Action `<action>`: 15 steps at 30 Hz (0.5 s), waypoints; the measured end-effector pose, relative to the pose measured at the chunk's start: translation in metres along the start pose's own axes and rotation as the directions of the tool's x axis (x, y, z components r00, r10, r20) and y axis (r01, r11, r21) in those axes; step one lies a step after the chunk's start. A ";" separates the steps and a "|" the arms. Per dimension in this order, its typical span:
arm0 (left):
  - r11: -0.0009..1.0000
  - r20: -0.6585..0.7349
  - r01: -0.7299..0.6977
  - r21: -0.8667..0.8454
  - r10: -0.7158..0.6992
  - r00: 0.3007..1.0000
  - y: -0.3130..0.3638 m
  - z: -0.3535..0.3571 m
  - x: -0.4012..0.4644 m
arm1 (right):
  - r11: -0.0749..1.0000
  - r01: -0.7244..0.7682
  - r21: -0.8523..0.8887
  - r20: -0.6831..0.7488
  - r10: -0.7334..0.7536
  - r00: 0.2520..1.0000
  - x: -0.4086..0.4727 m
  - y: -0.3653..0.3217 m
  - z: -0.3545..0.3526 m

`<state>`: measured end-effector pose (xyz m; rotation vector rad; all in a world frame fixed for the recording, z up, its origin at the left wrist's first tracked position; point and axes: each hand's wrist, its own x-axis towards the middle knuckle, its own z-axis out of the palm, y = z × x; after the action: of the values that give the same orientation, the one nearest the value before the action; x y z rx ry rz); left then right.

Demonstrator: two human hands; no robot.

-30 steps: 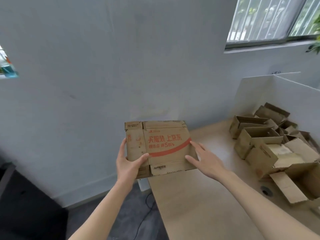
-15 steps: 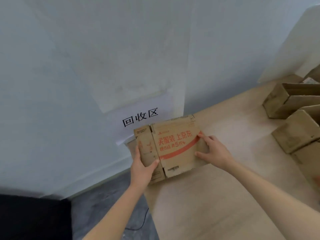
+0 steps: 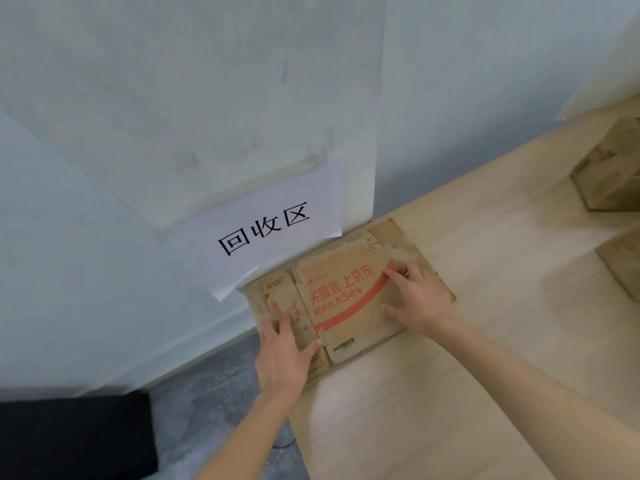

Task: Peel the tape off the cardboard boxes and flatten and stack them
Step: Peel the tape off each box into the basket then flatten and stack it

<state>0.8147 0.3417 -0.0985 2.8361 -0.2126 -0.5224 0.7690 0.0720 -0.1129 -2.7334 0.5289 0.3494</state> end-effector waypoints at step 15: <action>0.955 -0.131 -0.285 0.084 0.294 0.947 0.021 -0.082 -0.036 | 0.997 0.024 -0.069 -0.132 -0.033 0.991 -0.086 -0.027 -0.089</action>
<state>0.8098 0.3456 -0.0065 2.8161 -0.6176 -0.2532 0.7178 0.0898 0.0018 -2.8407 0.5210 0.1812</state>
